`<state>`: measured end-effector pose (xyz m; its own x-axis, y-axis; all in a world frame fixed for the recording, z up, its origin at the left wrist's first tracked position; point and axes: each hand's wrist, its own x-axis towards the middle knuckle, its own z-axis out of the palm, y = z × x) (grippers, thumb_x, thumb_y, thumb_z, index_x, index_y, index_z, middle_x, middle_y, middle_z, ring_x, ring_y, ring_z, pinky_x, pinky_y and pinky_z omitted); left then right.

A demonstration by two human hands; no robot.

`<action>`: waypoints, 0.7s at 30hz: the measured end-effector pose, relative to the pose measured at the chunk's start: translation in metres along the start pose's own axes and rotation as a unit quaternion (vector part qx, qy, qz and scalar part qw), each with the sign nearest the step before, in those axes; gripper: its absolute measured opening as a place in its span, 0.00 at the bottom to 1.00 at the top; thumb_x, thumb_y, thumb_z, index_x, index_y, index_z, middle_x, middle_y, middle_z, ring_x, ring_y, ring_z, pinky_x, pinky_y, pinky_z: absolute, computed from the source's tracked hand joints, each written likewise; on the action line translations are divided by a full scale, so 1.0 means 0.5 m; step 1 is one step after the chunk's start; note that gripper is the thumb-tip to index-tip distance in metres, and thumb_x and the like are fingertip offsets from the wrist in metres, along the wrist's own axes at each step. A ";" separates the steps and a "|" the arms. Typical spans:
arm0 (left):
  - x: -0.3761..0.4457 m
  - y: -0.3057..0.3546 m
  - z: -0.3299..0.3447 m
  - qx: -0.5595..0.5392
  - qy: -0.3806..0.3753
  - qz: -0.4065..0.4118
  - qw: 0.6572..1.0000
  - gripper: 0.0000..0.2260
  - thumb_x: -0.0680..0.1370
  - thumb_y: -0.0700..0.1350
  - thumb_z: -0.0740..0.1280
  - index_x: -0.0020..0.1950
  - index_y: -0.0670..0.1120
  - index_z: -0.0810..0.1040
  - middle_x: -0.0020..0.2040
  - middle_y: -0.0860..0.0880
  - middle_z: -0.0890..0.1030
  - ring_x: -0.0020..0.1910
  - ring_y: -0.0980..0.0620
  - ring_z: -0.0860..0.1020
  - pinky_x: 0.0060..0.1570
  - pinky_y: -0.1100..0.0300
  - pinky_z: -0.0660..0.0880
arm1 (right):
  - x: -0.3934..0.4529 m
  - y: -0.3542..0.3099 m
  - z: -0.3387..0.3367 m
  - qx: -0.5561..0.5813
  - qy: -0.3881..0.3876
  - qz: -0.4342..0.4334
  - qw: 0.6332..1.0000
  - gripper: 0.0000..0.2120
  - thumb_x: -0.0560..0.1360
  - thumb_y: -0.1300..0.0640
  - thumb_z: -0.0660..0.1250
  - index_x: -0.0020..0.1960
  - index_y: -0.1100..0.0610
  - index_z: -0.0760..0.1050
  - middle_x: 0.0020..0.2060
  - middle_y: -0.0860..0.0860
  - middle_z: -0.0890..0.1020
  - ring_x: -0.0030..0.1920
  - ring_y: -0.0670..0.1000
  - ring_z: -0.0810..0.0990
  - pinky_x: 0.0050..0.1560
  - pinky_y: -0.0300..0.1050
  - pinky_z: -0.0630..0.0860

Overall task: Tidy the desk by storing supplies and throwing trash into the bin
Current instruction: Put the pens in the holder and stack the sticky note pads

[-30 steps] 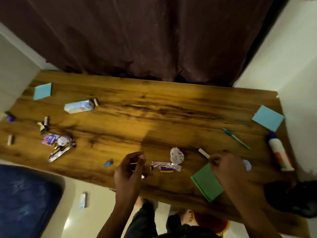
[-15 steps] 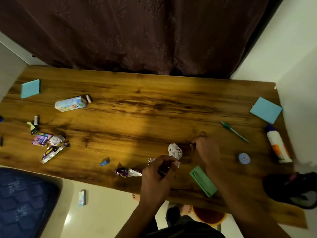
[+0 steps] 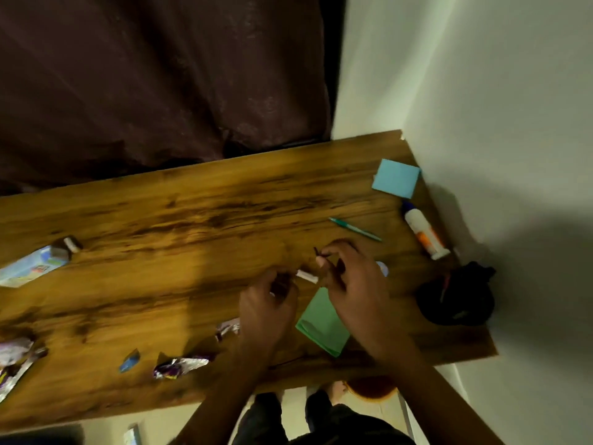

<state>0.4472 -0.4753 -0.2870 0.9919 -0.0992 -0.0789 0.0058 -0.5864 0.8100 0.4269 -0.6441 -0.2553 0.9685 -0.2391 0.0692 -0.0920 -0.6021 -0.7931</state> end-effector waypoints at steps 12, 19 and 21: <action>0.263 0.074 0.259 0.359 -0.175 0.196 0.895 0.21 0.76 0.46 0.70 0.69 0.47 0.77 0.71 0.43 0.75 0.69 0.39 0.72 0.70 0.45 0.67 | -0.137 0.046 -0.241 0.292 0.217 0.194 0.911 0.14 0.75 0.57 0.74 0.60 0.50 0.82 0.46 0.44 0.87 0.49 0.43 0.85 0.47 0.37 0.82; 0.262 0.075 0.282 0.402 -0.192 0.190 0.875 0.12 0.82 0.49 0.66 0.63 0.46 0.79 0.64 0.41 0.80 0.64 0.38 0.77 0.71 0.44 0.62 | -0.201 0.085 -0.332 0.164 0.336 0.170 0.912 0.09 0.77 0.59 0.73 0.56 0.52 0.83 0.46 0.41 0.86 0.50 0.39 0.84 0.46 0.32 0.79; 0.239 0.067 0.271 0.346 -0.184 0.149 0.908 0.17 0.81 0.51 0.67 0.66 0.43 0.78 0.62 0.39 0.81 0.62 0.36 0.78 0.68 0.43 0.67 | -0.206 0.101 -0.337 0.118 0.348 0.163 0.916 0.09 0.77 0.58 0.72 0.57 0.51 0.83 0.48 0.39 0.85 0.51 0.39 0.83 0.46 0.29 0.76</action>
<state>0.5488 -0.6157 -0.3479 0.8261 -0.5236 -0.2083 -0.4633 -0.8415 0.2780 0.2837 -0.7781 -0.2007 0.5095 -0.8535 0.1096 -0.2175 -0.2509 -0.9432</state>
